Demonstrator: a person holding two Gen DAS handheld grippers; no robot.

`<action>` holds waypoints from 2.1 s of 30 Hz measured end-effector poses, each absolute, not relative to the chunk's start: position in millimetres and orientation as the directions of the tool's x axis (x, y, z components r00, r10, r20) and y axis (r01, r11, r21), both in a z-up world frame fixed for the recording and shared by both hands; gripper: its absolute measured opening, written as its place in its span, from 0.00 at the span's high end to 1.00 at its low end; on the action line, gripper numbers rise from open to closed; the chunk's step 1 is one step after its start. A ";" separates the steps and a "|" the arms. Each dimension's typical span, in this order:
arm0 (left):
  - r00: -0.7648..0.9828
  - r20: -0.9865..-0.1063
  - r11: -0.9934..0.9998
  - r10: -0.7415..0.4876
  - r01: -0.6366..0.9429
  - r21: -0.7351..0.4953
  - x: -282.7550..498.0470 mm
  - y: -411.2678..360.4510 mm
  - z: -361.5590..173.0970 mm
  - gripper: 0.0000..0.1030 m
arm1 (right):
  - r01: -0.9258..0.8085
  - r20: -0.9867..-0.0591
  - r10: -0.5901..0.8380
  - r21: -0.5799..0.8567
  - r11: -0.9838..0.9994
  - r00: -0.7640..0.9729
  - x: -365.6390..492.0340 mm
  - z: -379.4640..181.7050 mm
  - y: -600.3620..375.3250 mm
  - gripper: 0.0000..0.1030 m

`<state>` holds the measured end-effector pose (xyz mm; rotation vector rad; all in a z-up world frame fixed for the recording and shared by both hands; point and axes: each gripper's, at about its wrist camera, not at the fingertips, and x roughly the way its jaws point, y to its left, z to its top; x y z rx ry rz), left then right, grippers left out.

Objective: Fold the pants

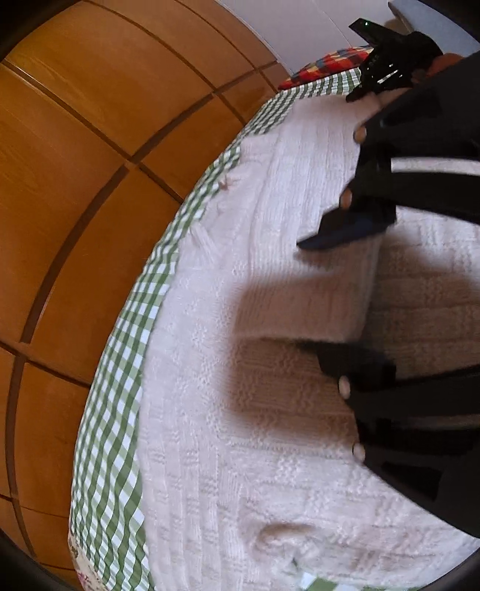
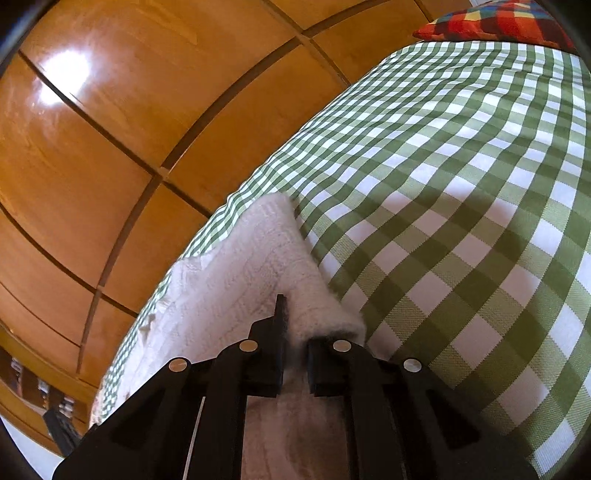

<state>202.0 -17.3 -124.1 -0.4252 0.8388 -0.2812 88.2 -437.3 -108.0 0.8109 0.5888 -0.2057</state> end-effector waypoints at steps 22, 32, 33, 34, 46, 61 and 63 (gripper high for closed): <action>0.748 -0.625 0.887 -0.222 -0.111 -0.448 119.8 107.3 -111.7 0.08 | 0.190 -0.641 -0.068 0.123 0.974 0.765 87.5 -63.2 -316.3 0.79; 0.763 -0.646 0.800 0.012 -0.395 -0.451 90.4 226.6 -112.0 0.04 | 0.193 -0.712 -0.034 0.144 0.970 0.701 101.9 -86.8 -318.0 0.76; 0.763 -0.645 0.779 0.045 -0.431 -0.455 85.3 241.4 -112.5 0.04 | 0.194 -0.710 -0.036 0.143 0.971 0.703 101.2 -87.1 -317.9 0.76; 0.760 -0.647 0.760 0.068 -0.460 -0.460 82.3 253.4 -113.5 0.04 | 0.194 -0.710 -0.037 0.141 0.971 0.704 102.4 -87.2 -316.7 0.76; 0.780 -0.613 0.496 0.129 -0.586 -0.641 59.7 361.4 -133.3 0.05 | 0.198 -0.704 -0.042 0.141 0.970 0.709 101.3 -86.5 -316.8 0.76; 0.750 -0.650 0.504 0.120 -0.610 -0.611 94.4 392.2 -129.7 0.93 | 0.197 -0.703 -0.042 0.140 0.970 0.710 101.1 -86.7 -317.1 0.76; 0.778 -0.617 0.537 0.122 -0.574 -0.618 98.7 382.7 -114.7 0.93 | 0.198 -0.702 -0.042 0.142 0.970 0.711 100.9 -86.5 -317.3 0.76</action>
